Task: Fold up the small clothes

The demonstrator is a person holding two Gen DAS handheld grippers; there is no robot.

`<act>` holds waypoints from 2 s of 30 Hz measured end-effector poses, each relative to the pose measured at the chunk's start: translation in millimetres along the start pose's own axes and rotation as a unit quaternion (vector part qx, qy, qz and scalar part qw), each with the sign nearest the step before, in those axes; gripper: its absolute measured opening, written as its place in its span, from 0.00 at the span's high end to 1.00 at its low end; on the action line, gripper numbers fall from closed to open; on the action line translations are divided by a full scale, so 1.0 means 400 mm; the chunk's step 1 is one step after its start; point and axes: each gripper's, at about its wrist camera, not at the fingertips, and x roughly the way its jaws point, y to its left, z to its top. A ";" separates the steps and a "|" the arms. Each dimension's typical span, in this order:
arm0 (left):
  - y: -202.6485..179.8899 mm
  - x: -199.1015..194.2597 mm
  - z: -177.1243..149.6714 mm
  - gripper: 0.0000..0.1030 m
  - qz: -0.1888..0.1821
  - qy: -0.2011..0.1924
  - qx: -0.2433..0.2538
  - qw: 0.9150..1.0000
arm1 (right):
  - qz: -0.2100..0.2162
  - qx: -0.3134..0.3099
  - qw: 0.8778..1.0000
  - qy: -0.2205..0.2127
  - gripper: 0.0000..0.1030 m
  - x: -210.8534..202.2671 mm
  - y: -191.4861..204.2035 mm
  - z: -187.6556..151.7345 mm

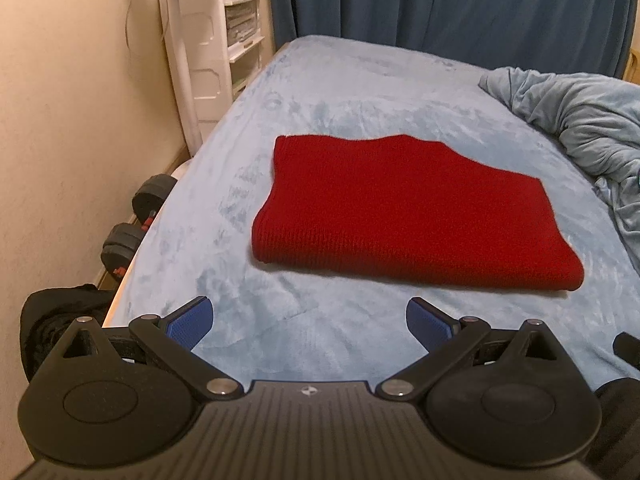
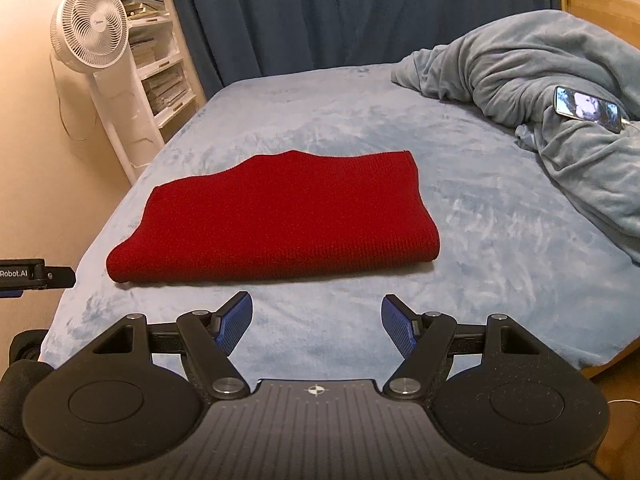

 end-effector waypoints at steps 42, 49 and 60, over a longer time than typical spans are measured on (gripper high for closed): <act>0.236 0.338 0.097 0.00 0.140 0.098 -0.084 0.982 | -0.073 0.304 0.946 0.081 0.84 0.570 -0.277 0.148; 0.312 0.327 0.088 0.00 0.119 0.087 -0.132 0.980 | -0.121 0.016 0.992 -0.035 0.85 0.495 0.075 0.354; 0.422 0.295 0.051 0.00 0.106 0.084 -0.187 0.973 | 0.113 -0.437 0.892 0.002 0.80 0.555 0.742 -0.013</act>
